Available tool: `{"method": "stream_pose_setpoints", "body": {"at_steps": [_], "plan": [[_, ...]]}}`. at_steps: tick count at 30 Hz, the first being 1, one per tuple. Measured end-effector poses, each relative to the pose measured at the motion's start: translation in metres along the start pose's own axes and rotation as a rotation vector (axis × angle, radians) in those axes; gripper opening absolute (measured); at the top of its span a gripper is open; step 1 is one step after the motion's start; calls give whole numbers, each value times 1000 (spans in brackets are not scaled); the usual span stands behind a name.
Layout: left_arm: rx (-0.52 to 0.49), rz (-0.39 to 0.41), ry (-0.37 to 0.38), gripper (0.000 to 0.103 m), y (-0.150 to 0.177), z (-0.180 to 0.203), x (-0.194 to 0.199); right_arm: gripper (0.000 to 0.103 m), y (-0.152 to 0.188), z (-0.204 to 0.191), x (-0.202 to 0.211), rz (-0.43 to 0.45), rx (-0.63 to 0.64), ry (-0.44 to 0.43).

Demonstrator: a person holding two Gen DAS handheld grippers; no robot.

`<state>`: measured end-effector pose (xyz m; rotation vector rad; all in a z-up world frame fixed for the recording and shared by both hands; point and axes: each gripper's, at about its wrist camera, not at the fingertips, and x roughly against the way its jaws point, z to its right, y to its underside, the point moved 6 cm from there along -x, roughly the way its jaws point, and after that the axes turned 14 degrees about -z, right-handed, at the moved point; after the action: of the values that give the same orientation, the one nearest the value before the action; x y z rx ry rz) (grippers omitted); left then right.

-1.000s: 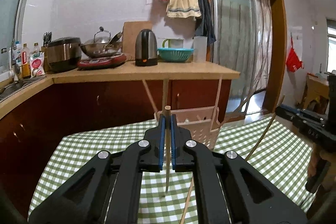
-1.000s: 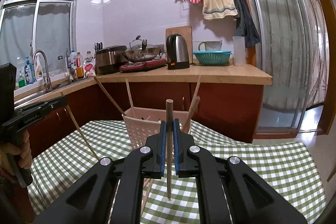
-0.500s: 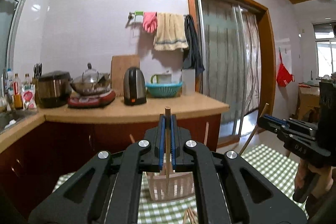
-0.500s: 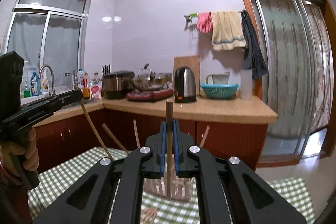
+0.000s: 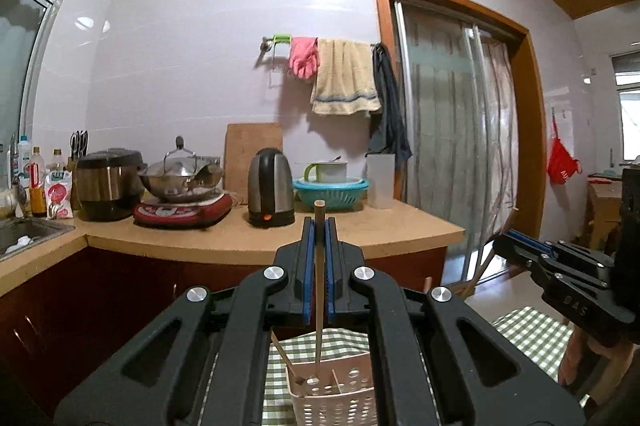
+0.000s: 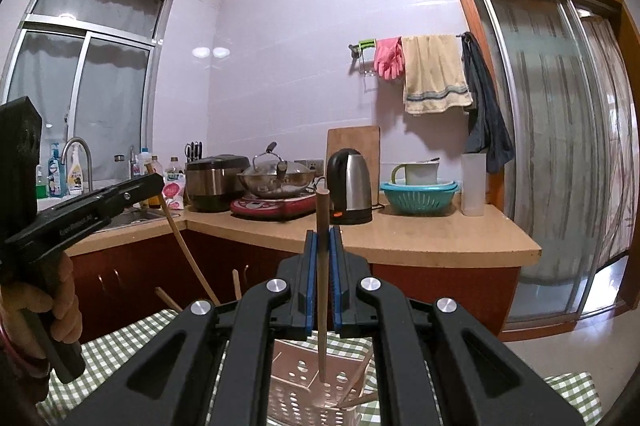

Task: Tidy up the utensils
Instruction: 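Lower both chopsticks into the caddy and open both grippers, then move both open grippers back toward the remaining chopsticks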

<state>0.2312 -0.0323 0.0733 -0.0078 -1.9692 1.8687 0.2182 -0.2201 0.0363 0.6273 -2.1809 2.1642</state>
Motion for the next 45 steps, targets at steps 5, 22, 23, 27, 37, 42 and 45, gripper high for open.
{"method": "stream_pose_setpoints", "body": {"at_steps": [5,22,23,27,37,42,45], "plan": [[26,-69,1,5,21,-5,-30,7,19,4,-24,-54,-15,-1],[38,-199,-13,37,60,-15,-72,33,45,11,-50,-138,-57,-14],[41,-193,-8,39,59,-15,-71,35,44,11,-47,-132,-57,-12],[34,-182,-9,51,57,-15,-64,43,39,8,-37,-114,-47,-4],[15,-161,-8,60,59,-8,-31,46,51,-1,6,-104,-50,9],[-12,-160,-31,60,71,-1,-6,46,76,-6,21,-146,-48,29],[-21,-172,-48,60,86,1,7,46,96,-6,27,-177,-57,42]]}}
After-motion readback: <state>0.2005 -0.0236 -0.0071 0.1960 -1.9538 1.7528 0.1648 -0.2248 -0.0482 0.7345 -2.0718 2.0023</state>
